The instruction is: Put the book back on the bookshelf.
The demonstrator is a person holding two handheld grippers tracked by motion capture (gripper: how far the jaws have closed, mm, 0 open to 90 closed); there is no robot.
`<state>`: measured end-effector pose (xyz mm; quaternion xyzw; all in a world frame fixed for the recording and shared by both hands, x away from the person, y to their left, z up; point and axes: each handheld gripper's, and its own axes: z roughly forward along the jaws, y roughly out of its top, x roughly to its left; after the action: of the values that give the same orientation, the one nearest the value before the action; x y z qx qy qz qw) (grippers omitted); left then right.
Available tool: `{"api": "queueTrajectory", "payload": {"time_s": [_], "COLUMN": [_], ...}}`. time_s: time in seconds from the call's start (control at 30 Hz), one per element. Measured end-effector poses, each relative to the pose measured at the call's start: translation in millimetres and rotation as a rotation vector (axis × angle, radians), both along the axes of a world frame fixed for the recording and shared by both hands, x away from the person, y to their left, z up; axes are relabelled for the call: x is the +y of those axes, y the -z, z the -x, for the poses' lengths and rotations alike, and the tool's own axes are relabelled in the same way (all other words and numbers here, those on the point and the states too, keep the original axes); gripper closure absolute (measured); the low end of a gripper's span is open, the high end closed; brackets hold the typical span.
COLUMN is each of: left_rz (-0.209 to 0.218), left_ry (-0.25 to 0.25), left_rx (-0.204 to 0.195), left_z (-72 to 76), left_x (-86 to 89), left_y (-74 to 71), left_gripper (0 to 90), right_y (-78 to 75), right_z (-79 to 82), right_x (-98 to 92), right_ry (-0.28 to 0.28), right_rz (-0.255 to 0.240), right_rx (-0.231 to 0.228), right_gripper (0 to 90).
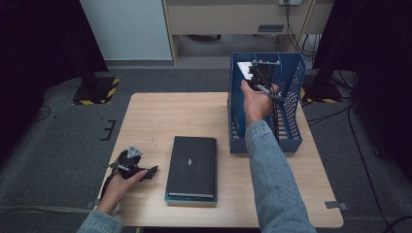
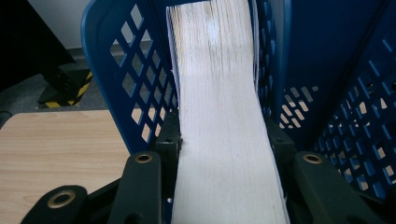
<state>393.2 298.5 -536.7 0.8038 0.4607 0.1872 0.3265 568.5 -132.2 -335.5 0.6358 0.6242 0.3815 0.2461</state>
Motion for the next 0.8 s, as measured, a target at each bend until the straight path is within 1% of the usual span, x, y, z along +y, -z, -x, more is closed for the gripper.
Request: {"api": "queueTrajectory", "payload": {"time_s": [0.2, 0.33, 0.47, 0.67, 0.8], "left_rz": [0.0, 0.0, 0.0, 0.0, -0.001], "left_ry": [0.0, 0.001, 0.001, 0.0, 0.0], "left_rx": [0.0, 0.0, 0.0, 0.0, 0.0], "left_z": [-0.1, 0.0, -0.2, 0.0, 0.0], "left_x": [-0.1, -0.1, -0.3, -0.5, -0.5], "left_y": [0.0, 0.0, 0.0, 0.0, 0.0], "left_gripper": [0.0, 0.0, 0.0, 0.0, 0.0], "right_y": [-0.1, 1.5, 2.1, 2.7, 3.1], "right_z": [-1.1, -2.6, -1.8, -0.5, 0.5], "right_x": [0.0, -0.8, 2.3, 7.5, 11.3], "right_ry": [0.009, 0.018, 0.009, 0.009, 0.017], "right_rz": [0.004, -0.002, 0.017, 0.01, 0.016], "right_rx": [-0.002, -0.011, -0.016, -0.015, -0.02], "right_gripper": [60.1, 60.1, 59.9, 59.2, 58.8]}}
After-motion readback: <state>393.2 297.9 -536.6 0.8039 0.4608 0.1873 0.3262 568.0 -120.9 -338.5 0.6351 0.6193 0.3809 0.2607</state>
